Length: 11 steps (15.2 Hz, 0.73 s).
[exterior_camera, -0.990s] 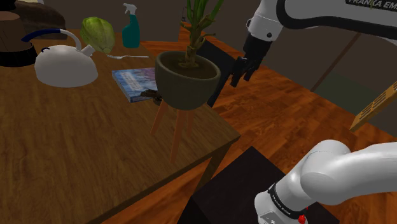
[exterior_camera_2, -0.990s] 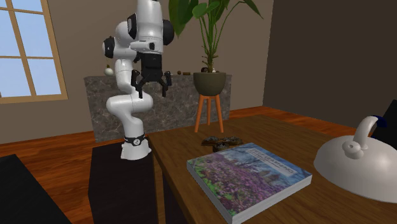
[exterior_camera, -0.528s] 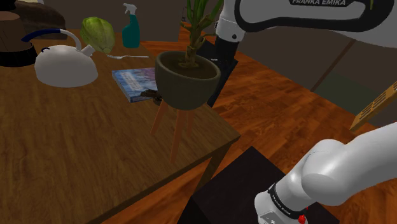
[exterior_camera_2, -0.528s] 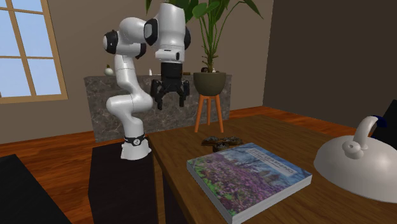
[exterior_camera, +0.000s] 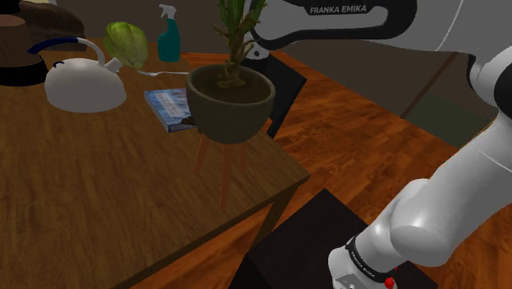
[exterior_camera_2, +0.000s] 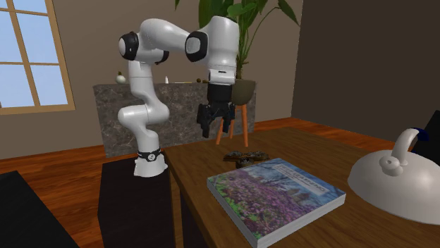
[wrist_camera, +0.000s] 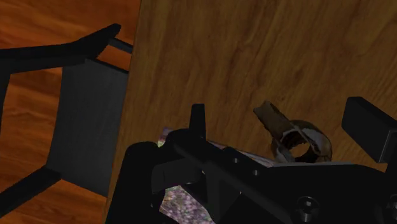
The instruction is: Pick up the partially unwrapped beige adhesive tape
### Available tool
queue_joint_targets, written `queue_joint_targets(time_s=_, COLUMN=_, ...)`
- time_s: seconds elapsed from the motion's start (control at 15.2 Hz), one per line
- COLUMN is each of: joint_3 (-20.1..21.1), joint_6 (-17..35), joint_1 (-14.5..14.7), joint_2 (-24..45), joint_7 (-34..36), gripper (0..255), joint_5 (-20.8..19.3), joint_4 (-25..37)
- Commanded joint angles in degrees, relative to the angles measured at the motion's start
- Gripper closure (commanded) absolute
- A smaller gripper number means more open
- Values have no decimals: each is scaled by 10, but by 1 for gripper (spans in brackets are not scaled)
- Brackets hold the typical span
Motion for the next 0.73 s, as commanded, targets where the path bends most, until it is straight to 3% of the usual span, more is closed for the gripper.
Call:
queue_joint_targets(time_s=0.0, joint_3=9, joint_6=-1, joint_1=9, joint_2=47, joint_7=3, gripper=0, joint_5=-11, joint_4=41)
queue_joint_targets(time_s=0.4, joint_3=27, joint_6=-17, joint_1=41, joint_2=185, joint_7=7, gripper=0, joint_5=-49, joint_4=174)
queue_joint_targets(time_s=0.66, joint_3=27, joint_6=2, joint_1=44, joint_2=200, joint_7=9, gripper=0, joint_5=-54, joint_4=168)
